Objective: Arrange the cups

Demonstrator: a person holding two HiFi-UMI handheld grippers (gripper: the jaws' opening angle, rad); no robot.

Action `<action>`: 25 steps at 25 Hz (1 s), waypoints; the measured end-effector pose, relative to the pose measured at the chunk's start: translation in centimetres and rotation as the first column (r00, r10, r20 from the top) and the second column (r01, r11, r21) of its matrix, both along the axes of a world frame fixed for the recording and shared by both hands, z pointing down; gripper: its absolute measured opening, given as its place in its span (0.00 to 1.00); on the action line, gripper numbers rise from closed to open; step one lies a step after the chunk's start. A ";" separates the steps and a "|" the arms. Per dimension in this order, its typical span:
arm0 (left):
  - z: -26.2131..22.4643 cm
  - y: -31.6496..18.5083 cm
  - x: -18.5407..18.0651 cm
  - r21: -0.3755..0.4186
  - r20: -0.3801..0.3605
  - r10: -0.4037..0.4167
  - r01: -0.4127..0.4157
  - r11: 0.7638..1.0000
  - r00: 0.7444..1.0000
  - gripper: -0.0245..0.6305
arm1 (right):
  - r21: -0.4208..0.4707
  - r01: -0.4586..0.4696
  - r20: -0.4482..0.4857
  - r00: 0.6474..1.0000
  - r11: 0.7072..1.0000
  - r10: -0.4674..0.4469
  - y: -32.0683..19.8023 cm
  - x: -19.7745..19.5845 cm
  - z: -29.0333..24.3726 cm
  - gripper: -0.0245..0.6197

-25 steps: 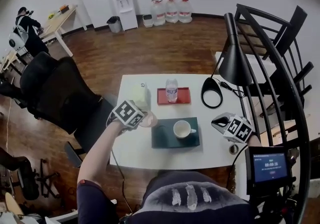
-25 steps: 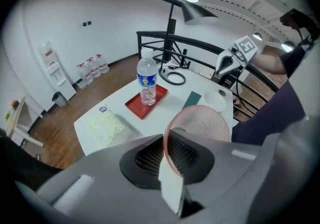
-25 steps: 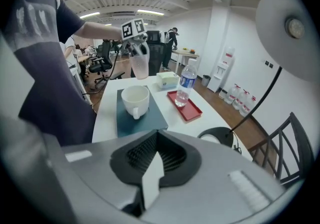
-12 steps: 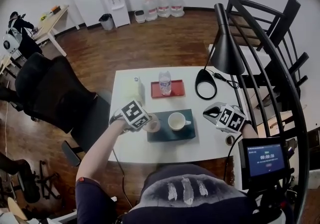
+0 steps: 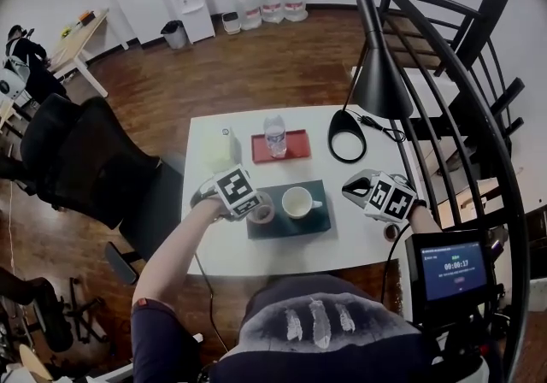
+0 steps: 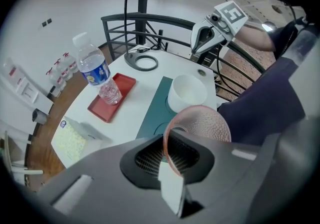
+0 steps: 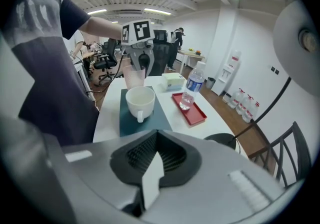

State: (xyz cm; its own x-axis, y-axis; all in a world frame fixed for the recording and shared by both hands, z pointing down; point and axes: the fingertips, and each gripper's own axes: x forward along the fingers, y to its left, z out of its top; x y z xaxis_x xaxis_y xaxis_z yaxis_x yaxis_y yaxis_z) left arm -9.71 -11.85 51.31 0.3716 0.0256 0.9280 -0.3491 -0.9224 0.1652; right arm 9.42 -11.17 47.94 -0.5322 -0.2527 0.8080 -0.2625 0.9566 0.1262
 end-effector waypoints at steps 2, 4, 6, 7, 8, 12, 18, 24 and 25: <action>0.6 0.1 -0.1 -0.009 0.022 0.014 -0.014 1.000 1.000 0.09 | -0.005 -0.002 -0.001 1.000 1.000 0.002 0.2 0.1 0.2 0.04; 1.1 0.1 -0.2 -0.012 0.039 0.020 -0.020 1.000 0.999 0.09 | -0.006 -0.001 -0.004 1.000 1.000 0.001 0.2 0.2 0.3 0.04; 1.5 -0.2 -0.3 -0.011 0.047 0.017 -0.016 1.000 0.999 0.09 | -0.005 0.001 -0.004 1.000 1.000 -0.001 0.1 0.1 0.3 0.04; 1.8 -0.3 -0.3 -0.010 0.048 0.014 -0.014 1.000 0.999 0.09 | -0.005 0.002 -0.002 1.000 1.000 -0.002 0.1 0.1 0.2 0.04; 2.0 -0.3 -0.3 -0.011 0.045 0.011 -0.010 1.000 0.999 0.09 | -0.006 0.002 0.000 1.000 1.000 -0.002 0.1 0.0 0.2 0.04; 2.1 -0.6 -0.3 -0.011 0.029 0.006 -0.005 1.000 1.000 0.10 | -0.011 -0.002 0.002 1.000 1.000 0.002 0.0 0.1 0.1 0.04; 1.5 -0.5 0.0 -0.024 -0.016 -0.028 0.027 0.999 0.999 0.19 | -0.007 0.007 -0.005 1.000 1.000 -0.007 -0.2 -0.1 -0.1 0.04; 0.5 -1.1 0.1 -0.028 -0.063 -0.064 0.062 0.998 0.996 0.29 | -0.006 0.003 -0.002 1.000 1.000 -0.003 -0.4 -0.1 0.0 0.04; 0.0 -1.2 0.1 -0.028 -0.075 -0.069 0.068 0.997 0.995 0.29 | -0.006 0.002 -0.001 1.000 1.000 -0.002 -0.3 -0.1 0.0 0.04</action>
State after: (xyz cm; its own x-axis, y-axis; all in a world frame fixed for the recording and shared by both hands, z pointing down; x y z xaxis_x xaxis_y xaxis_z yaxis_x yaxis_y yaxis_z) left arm -9.56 -13.05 51.33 0.4424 0.0204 0.8966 -0.3969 -0.8920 0.2162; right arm 9.34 -11.52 47.96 -0.5321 -0.2463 0.8101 -0.2602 0.9580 0.1204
